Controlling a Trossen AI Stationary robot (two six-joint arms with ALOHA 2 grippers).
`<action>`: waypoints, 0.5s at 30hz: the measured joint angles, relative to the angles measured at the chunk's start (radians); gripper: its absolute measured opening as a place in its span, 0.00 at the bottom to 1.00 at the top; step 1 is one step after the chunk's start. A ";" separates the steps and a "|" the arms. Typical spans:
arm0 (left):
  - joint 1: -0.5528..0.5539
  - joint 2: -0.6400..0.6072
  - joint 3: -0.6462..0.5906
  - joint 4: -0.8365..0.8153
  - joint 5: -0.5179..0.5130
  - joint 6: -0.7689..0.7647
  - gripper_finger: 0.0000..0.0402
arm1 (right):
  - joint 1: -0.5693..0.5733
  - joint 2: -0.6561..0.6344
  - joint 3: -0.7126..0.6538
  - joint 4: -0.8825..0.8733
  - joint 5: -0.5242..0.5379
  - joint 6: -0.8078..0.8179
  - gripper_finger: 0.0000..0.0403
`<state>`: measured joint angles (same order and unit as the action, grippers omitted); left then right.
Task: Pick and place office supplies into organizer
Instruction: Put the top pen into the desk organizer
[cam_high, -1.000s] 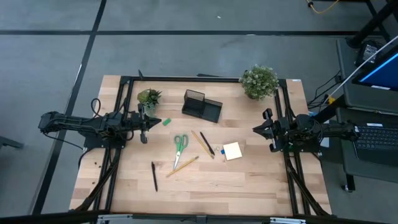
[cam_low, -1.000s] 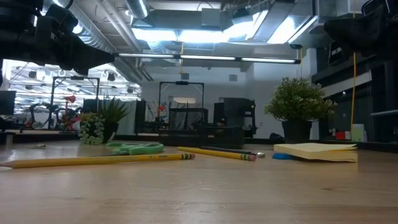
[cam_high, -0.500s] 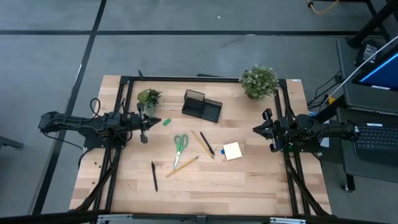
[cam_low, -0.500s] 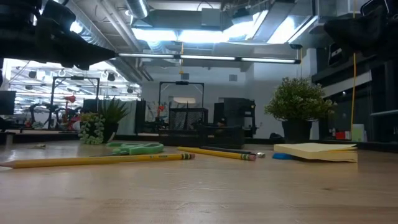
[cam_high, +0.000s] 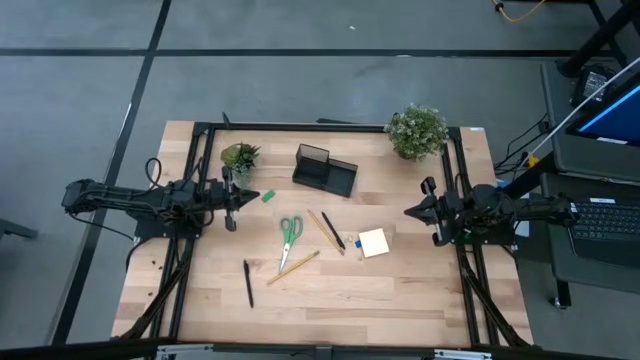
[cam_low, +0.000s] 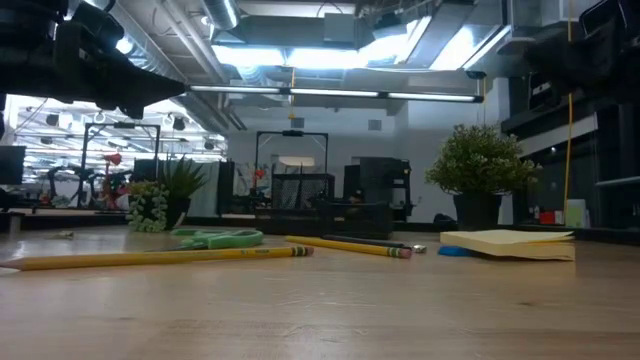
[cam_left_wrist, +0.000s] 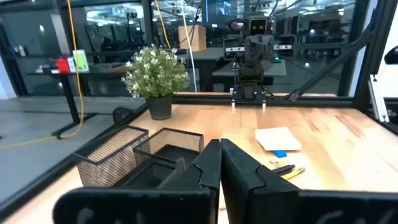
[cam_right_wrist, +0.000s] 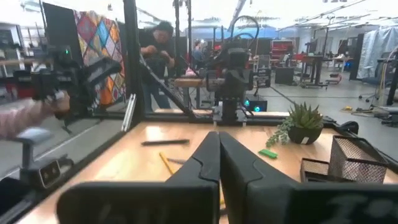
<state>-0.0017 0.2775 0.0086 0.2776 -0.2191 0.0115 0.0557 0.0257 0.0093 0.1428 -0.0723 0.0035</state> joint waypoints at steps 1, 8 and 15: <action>0.000 0.000 0.000 -0.005 0.001 -0.011 0.00 | 0.000 0.000 0.000 0.000 0.000 -0.009 0.01; 0.000 0.000 0.000 -0.012 -0.068 -0.079 0.01 | 0.000 0.000 0.000 -0.005 0.000 -0.012 0.04; 0.000 0.000 0.000 0.002 -0.142 -0.106 0.01 | 0.000 0.000 0.000 -0.006 0.000 -0.011 0.04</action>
<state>-0.0021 0.2775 0.0086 0.2793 -0.3613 -0.0944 0.0555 0.0257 0.0090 0.1368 -0.0723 -0.0080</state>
